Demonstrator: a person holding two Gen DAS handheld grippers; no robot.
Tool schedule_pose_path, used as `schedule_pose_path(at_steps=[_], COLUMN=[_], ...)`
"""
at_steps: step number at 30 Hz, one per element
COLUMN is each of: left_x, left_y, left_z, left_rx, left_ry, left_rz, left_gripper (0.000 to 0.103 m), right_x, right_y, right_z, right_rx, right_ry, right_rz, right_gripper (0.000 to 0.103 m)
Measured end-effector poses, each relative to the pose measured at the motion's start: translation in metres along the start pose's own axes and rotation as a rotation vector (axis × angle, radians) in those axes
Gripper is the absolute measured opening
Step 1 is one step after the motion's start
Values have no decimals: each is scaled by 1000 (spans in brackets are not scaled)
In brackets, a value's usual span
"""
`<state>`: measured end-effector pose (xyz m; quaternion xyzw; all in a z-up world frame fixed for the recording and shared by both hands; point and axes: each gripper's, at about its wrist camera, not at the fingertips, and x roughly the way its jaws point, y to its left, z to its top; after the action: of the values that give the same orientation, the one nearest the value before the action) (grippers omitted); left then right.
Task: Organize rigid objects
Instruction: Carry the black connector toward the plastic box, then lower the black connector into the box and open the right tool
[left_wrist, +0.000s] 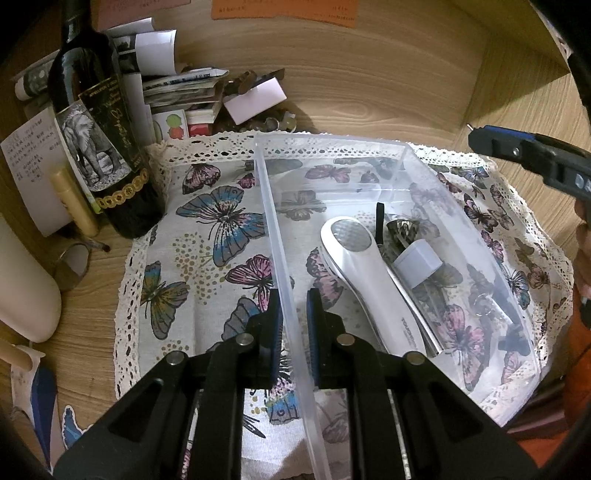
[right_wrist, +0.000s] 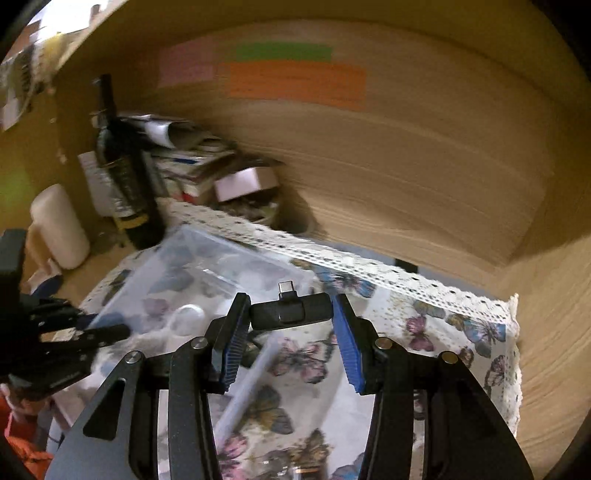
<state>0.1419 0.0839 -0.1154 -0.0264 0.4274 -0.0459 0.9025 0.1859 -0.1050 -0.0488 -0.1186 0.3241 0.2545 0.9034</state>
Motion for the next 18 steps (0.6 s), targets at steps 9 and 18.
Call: schedule_pose_path(at_steps=[9, 18], left_x=[-10, -13], left_y=[2, 3], left_z=[-2, -3], left_rx=[4, 1], left_ry=[-18, -22], left_rz=[-13, -22], left_gripper=[12, 11], right_x=[18, 53], right_y=[32, 40], right_z=[-8, -13], right_rx=[-57, -59], right_ry=[51, 147], right_rz=[68, 76], right_gripper=[42, 42])
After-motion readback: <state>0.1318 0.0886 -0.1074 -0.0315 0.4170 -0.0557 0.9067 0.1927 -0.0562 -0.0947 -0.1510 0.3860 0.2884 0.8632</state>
